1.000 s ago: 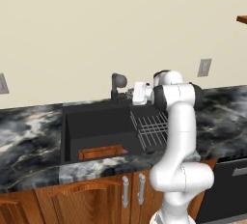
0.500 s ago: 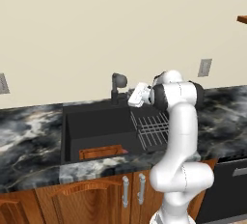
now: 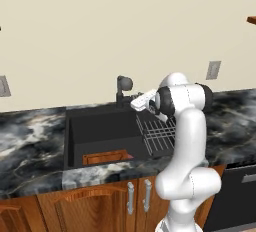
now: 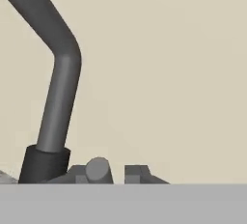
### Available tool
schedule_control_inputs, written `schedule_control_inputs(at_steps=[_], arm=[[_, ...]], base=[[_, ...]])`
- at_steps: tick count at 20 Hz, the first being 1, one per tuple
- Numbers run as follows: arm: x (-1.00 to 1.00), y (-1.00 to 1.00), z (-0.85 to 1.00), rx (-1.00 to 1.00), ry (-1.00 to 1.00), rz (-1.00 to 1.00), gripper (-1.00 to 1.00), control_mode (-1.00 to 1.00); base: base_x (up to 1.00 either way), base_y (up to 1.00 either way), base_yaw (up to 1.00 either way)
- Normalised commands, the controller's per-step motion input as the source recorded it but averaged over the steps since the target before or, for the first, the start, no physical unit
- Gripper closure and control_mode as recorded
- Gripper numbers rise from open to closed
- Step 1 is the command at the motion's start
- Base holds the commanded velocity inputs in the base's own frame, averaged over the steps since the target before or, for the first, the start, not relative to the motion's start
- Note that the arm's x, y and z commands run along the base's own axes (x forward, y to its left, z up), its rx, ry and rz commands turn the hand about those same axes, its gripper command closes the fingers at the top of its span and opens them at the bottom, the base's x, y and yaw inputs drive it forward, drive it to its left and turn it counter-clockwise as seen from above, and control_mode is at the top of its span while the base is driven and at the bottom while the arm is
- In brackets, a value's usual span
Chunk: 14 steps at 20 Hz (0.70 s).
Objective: Turn on the sink faucet with hot water and rinse the cutting board for ten seconds, then turn off the faucet. Push the cutting board to reach the water if necessary.
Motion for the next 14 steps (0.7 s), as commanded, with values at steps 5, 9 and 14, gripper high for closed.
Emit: schedule_control_inputs(at_steps=[5, 9, 14], arm=[[0.00, -0.65, 0.00, 0.17, -0.01, -0.43, 1.00, -1.00], [0.00, -0.59, 0.00, 0.22, -0.08, -0.42, 1.00, -1.00], [0.00, -0.47, 0.00, 0.19, -0.03, -0.33, 1.00, -1.00]], base=[[0.00, 0.00, 0.00], [0.00, 0.00, 0.00], [0.00, 0.00, 0.00]])
